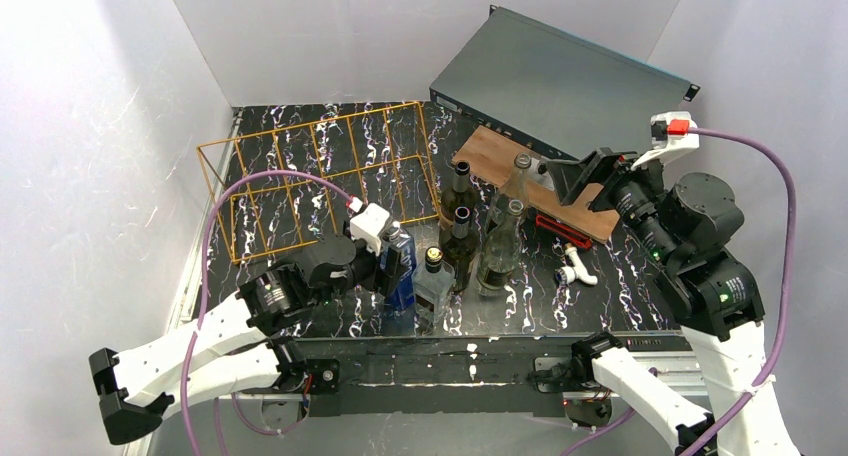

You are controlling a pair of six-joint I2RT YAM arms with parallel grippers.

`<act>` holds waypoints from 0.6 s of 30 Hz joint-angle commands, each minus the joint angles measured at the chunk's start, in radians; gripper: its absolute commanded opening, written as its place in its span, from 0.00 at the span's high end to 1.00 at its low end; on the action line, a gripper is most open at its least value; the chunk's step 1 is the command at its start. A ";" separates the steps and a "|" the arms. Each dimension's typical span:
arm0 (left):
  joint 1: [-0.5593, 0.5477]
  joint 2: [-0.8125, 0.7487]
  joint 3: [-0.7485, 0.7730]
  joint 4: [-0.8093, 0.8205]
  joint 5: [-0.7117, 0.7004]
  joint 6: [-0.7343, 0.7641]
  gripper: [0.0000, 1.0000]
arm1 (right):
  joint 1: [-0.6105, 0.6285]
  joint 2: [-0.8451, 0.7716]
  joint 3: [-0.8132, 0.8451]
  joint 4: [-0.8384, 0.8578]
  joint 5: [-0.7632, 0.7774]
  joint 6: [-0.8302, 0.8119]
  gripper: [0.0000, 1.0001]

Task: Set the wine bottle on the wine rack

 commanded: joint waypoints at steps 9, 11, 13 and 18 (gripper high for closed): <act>-0.005 -0.024 0.129 -0.100 -0.163 -0.001 0.80 | -0.001 -0.021 -0.007 0.044 0.029 -0.016 0.00; -0.005 -0.010 0.182 -0.164 -0.199 -0.017 0.88 | -0.001 -0.023 -0.011 0.045 0.029 -0.015 0.00; -0.004 0.007 0.230 -0.220 -0.246 -0.040 1.00 | -0.001 -0.023 -0.013 0.047 0.027 -0.014 0.00; -0.004 0.029 0.325 -0.315 -0.366 -0.067 1.00 | -0.001 -0.025 -0.013 0.046 0.027 -0.013 0.00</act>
